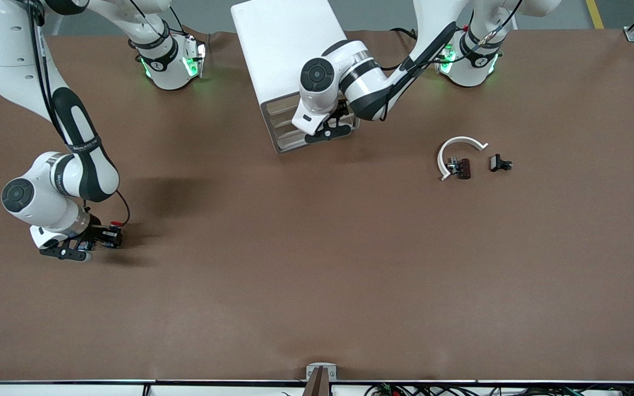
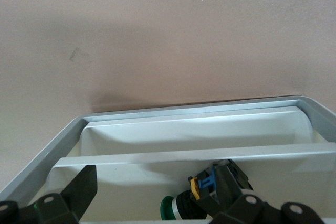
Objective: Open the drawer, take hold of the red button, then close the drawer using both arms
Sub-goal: 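Place the red button beside the yellow button with the right gripper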
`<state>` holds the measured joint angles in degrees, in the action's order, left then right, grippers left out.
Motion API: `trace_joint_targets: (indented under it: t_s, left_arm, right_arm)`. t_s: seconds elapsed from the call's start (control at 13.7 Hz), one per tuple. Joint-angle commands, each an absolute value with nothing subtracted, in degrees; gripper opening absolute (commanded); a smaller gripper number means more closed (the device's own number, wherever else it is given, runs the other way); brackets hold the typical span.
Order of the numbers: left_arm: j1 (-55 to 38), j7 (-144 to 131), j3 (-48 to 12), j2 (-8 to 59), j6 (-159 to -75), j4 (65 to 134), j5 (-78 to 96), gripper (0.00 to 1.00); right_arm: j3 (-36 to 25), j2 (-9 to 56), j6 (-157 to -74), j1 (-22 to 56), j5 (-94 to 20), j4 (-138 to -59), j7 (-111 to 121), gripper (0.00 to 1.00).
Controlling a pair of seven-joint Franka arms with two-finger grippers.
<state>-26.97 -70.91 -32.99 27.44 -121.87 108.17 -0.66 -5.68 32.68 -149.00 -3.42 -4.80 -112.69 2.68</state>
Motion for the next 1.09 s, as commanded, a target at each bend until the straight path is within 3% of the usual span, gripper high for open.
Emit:
trace_joint_targets:
  t_s: [0.0,0.15,0.22,0.29,0.36,0.66,1.02]
  left_arm:
    - [-25.7,-71.2,-35.0,28.2,-120.8,107.1,-0.4,1.0]
    - [-23.5,-70.9,-34.9,28.6,-120.8,106.0,-1.0,1.0]
    - [-22.1,-71.0,-34.9,28.5,-120.8,105.5,-1.2,1.0]
    - [-20.7,-70.8,-34.8,28.4,-120.8,105.1,-1.5,1.0]
    - [-18.9,-69.9,-34.8,28.4,-120.8,104.7,-2.9,1.0]
    - [-13.2,-69.3,-34.7,28.0,-120.8,101.8,-8.0,1.0]
    - [-6.1,-68.9,-34.8,24.8,-119.0,96.2,-10.2,1.0]
  right_arm:
    - [-4.9,34.7,-151.1,-4.4,-5.6,-111.4,3.9,0.0]
    - [-4.9,34.7,-151.1,-4.7,-5.5,-111.4,4.1,0.0]
    - [-5.0,34.8,-151.1,-4.7,-5.5,-111.1,4.9,0.31]
    - [-4.9,34.8,-151.0,-4.9,-5.6,-110.9,6.1,0.72]
    - [-4.9,34.9,-151.0,-5.2,-5.7,-110.7,6.3,1.0]
    - [-4.9,34.5,-148.9,-4.9,-5.7,-109.3,6.6,1.0]
    - [-5.1,33.9,-128.4,-6.1,-5.2,-97.6,6.9,1.0]
